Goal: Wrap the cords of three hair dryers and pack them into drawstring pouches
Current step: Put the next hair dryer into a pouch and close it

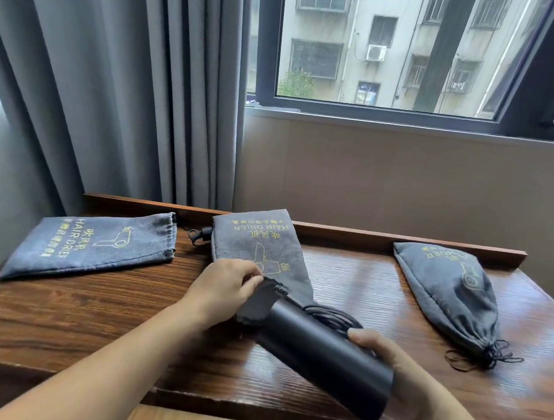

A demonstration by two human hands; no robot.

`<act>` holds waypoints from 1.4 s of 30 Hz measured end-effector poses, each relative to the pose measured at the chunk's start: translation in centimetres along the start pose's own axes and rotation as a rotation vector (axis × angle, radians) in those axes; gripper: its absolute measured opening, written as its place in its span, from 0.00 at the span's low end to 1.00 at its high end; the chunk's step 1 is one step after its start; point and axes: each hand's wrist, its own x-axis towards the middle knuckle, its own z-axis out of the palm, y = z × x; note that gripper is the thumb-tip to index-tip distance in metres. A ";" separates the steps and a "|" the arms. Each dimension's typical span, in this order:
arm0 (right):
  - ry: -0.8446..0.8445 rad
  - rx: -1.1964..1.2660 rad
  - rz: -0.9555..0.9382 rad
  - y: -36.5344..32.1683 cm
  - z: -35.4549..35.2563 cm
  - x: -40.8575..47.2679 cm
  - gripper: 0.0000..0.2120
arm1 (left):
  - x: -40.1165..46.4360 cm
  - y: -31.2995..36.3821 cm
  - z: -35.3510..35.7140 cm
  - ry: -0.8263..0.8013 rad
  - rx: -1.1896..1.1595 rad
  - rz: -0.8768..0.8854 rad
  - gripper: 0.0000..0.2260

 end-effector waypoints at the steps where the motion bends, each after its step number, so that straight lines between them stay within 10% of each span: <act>1: -0.013 -0.010 0.010 0.2 0.4 0.1 0.30 | 0.0 0.3 -0.1 0.022 -0.026 0.006 0.06; 9: 0.118 0.054 -0.102 1.2 1.0 2.3 0.35 | -0.6 1.4 -0.7 0.053 -0.007 0.170 0.09; 23: 0.388 -0.182 -0.433 1.1 1.7 3.4 0.17 | -0.1 2.4 -1.5 0.015 -0.249 0.028 0.03; 42: 0.516 -0.294 -0.608 4.1 2.7 8.4 0.10 | -1.9 6.0 0.5 -0.168 -0.296 0.454 0.05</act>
